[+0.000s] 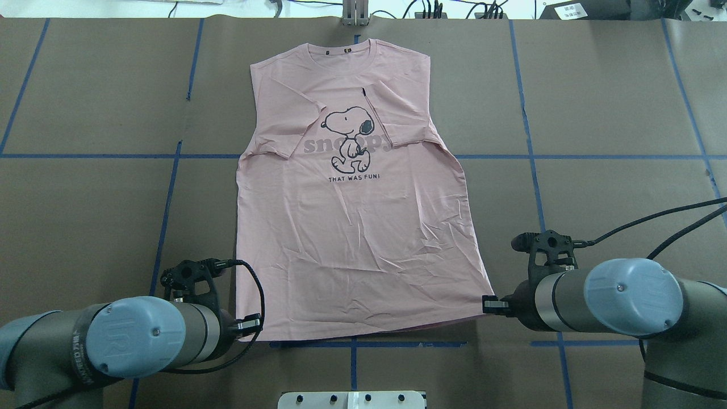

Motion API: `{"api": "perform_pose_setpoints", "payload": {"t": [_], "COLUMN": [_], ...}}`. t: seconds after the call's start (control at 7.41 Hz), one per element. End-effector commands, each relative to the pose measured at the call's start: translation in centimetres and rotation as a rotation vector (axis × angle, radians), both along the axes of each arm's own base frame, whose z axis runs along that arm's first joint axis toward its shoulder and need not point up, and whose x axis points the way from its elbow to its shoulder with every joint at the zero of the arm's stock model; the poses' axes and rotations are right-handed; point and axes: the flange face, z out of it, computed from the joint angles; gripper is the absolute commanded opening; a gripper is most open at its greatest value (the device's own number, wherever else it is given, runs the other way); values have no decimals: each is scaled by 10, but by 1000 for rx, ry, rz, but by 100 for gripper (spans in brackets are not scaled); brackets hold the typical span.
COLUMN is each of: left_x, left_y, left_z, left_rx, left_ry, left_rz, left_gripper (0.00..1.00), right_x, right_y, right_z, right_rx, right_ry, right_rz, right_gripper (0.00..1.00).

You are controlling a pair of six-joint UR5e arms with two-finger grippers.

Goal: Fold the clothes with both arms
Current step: 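Lift the hem with both grippers and fold it toward the collar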

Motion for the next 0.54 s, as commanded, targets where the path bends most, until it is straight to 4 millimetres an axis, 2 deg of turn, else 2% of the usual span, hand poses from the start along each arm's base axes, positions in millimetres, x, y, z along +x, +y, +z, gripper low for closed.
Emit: {"api": "perform_pose_setpoints", "payload": {"t": [0.0, 0.14, 0.27, 0.4], "left_x": [-39, -54, -57, -60], "left_y": [12, 31, 50, 59], "left_z": [-38, -52, -58, -62], "left_rx": [3, 2, 2, 3], "left_ry": [20, 17, 17, 24], "left_rz": [11, 47, 89, 109], "left_gripper": [0, 0, 0, 0], "right_x": [36, 47, 45, 44], "right_y": [36, 64, 89, 95], "right_z": [-7, -19, -33, -35], "right_rx": [-51, -101, -165, -178], "right_ry": [-20, -38, -57, -60], "right_rz": [-97, -118, -123, -128], "right_gripper": [0, 0, 0, 0]}}
